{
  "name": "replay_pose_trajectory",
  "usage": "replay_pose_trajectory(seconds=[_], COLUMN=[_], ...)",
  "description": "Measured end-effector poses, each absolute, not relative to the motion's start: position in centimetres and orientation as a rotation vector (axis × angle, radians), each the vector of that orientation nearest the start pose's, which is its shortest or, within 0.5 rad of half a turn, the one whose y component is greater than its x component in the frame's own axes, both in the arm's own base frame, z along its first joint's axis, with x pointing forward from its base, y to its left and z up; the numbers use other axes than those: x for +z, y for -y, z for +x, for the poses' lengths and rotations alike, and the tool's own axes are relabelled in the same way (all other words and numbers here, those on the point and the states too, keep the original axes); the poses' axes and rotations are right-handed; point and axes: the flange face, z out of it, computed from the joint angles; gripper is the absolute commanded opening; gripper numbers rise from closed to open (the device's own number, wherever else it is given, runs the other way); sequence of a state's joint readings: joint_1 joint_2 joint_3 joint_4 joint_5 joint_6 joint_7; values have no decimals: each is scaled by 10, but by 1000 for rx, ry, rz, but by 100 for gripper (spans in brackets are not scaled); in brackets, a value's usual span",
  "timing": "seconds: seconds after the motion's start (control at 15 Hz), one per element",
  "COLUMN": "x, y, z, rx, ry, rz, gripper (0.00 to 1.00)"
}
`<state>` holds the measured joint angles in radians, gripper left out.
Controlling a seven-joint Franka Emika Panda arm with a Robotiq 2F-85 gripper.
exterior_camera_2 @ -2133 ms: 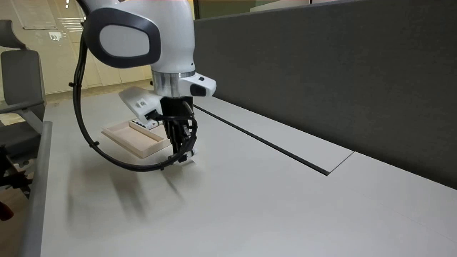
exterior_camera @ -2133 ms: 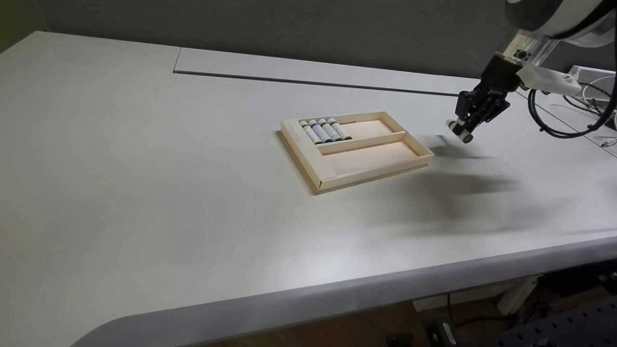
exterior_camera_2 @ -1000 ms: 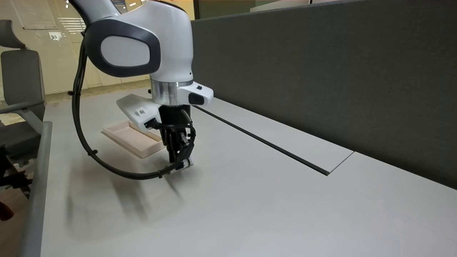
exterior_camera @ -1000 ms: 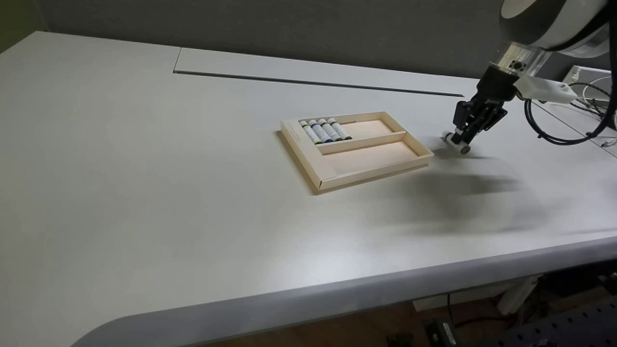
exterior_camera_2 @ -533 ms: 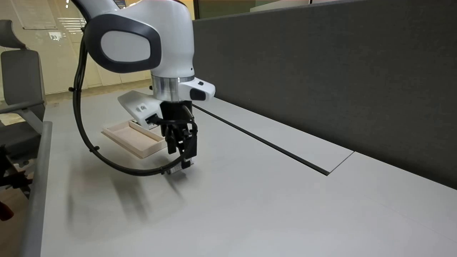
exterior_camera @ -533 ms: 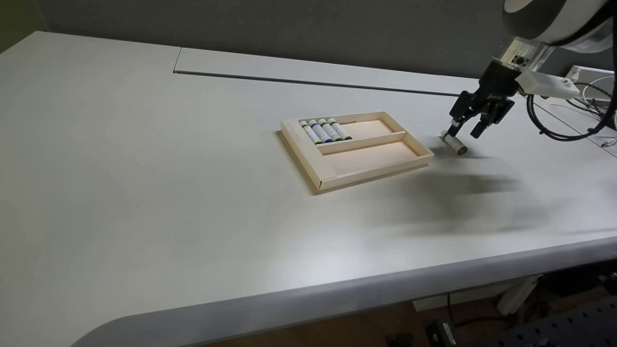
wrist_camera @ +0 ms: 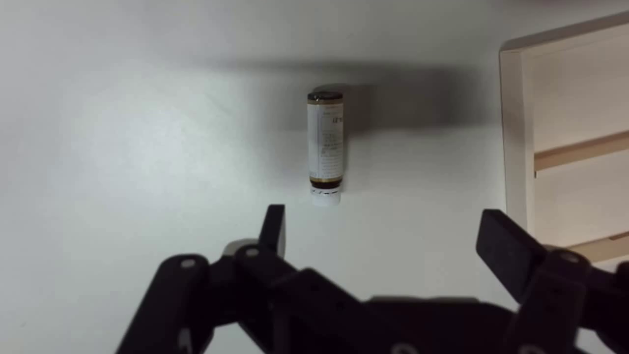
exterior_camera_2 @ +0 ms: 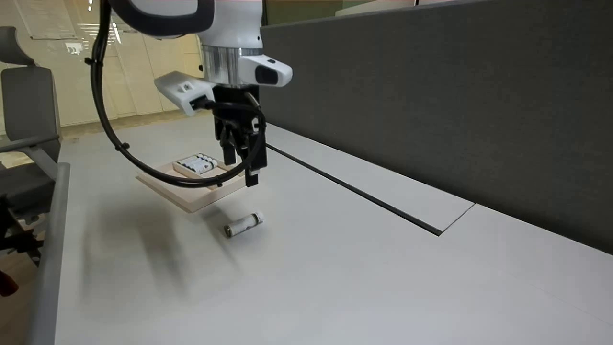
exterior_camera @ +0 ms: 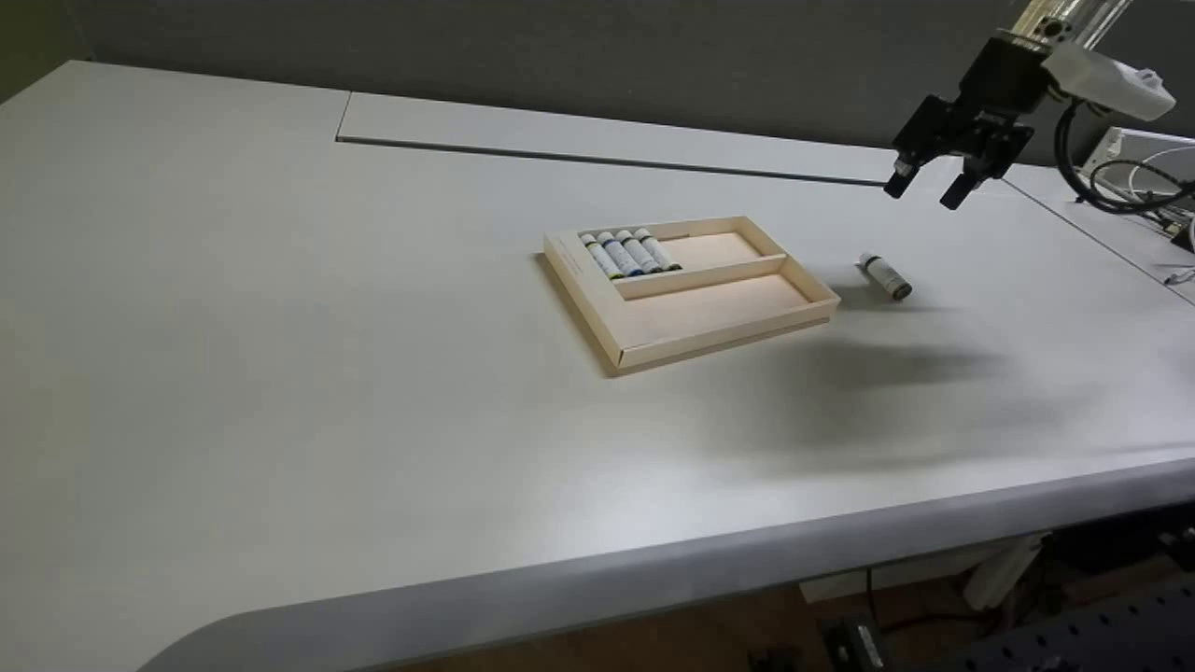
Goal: Take the object from the box and put it on the table
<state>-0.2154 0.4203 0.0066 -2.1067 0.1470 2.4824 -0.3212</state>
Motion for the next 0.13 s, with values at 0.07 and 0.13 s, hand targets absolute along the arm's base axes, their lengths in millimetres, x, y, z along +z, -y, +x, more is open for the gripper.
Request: replay_pose_trajectory(seconds=[0.07, 0.13], x=[212, 209], y=[120, 120], z=[563, 563], rx=[28, 35], ry=[-7, -7], rz=[-3043, -3042], gripper=[100, 100])
